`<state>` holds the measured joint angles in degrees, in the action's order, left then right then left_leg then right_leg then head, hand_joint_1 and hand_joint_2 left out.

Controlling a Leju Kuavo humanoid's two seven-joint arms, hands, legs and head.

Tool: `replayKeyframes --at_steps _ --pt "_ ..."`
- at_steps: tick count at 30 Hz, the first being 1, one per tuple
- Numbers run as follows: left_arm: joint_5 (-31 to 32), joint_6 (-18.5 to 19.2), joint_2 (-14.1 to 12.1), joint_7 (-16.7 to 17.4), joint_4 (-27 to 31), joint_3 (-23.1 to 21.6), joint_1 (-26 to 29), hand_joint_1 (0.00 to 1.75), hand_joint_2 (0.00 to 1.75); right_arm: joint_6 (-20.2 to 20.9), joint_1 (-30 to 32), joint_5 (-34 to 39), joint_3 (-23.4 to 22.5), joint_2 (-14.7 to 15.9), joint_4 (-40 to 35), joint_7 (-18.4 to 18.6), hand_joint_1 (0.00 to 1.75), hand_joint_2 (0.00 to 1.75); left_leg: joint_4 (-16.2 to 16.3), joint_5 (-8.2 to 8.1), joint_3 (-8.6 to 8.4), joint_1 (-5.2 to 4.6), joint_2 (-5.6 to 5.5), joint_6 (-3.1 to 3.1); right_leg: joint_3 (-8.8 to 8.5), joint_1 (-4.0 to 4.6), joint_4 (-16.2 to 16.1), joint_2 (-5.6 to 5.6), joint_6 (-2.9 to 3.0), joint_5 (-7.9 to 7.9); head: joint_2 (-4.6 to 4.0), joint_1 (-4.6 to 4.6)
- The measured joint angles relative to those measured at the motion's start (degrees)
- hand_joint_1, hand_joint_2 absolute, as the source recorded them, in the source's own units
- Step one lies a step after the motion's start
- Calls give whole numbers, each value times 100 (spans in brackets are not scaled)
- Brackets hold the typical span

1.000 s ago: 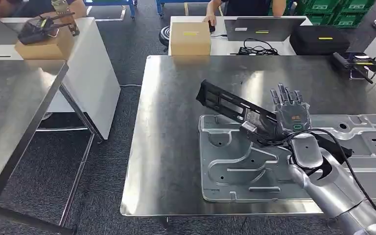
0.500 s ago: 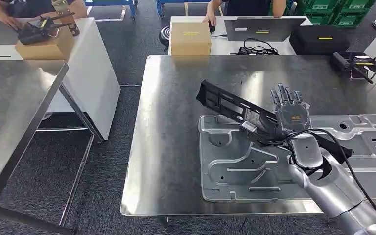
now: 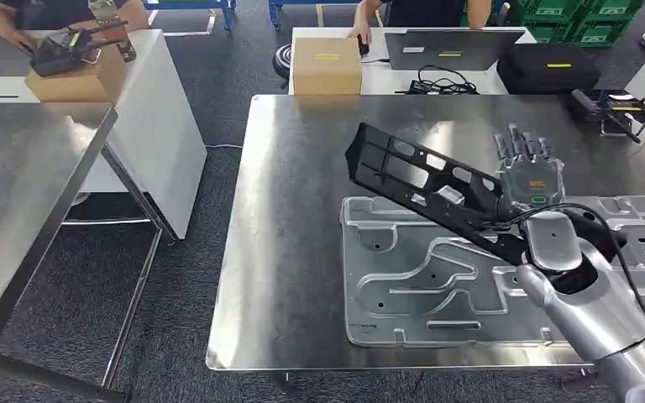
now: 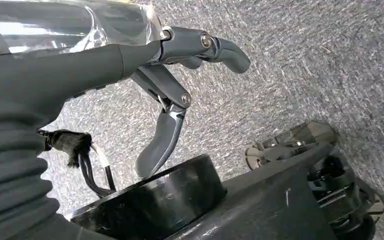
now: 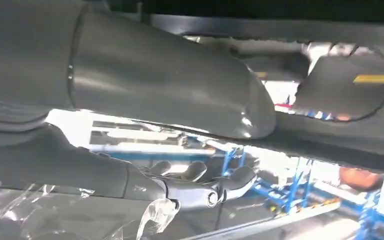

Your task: Take the parts from the cabinet and place them on the table.

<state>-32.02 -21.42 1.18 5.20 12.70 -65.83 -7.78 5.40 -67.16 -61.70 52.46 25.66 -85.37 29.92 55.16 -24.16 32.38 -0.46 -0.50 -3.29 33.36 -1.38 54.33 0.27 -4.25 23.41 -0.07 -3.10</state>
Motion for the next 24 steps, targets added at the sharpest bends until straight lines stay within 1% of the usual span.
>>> replayKeyframes --at_steps 3,7,18,22,24 --pt "-2 0 9 0 0 0 4 0 175 116 -295 94 -4 4 -46 -2 0 0 0 0 0 1 0 0 -1 0 0 0 0 0 0 0" --pt "-11 0 46 0 0 0 5 0 175 144 -428 138 11 2 -44 -11 0 0 -1 0 3 1 -1 0 -1 0 0 -1 0 0 0 0" --pt "-2 31 79 0 0 0 34 0 175 79 -345 308 177 4 -2 -15 0 0 -1 0 6 1 -1 0 4 0 0 -1 0 1 0 0" --pt "-37 31 81 9 0 0 42 0 175 22 -266 437 205 4 26 -63 0 0 -1 0 7 1 -2 0 4 0 0 -2 1 2 0 0" --pt "-61 24 81 9 0 0 49 0 175 113 -222 633 234 4 55 -177 0 0 -1 0 8 1 -2 0 4 0 0 -2 1 2 0 0"
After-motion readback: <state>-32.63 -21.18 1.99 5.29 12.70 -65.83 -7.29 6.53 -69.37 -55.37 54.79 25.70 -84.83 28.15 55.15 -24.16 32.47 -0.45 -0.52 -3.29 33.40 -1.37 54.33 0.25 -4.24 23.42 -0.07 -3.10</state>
